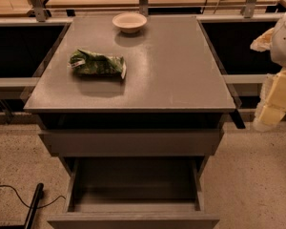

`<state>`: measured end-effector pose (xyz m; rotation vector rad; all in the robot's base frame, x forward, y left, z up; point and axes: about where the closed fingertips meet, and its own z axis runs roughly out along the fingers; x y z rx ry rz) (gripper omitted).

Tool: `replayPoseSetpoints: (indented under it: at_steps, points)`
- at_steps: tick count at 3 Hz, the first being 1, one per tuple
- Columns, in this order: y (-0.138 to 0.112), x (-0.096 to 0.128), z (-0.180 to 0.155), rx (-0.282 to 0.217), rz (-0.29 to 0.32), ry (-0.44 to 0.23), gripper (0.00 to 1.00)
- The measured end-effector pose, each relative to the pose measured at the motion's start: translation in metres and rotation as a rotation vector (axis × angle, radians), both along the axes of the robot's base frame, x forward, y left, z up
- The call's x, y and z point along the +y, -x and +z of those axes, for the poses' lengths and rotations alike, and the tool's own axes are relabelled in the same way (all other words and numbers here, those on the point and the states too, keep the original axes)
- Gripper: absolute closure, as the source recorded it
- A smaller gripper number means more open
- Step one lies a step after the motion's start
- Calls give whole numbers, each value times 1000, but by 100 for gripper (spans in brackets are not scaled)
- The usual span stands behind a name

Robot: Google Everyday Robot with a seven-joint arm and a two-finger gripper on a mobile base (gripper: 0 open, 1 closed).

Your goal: Close middle drawer

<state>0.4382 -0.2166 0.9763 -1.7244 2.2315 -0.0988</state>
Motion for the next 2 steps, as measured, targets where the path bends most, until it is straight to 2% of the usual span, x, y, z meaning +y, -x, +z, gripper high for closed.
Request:
replayPoseSetpoints:
  at_steps: [1,2]
  points:
    - [0,0,0,0,0,0,0]
    - [-3,7,-44,79,10,-54,0]
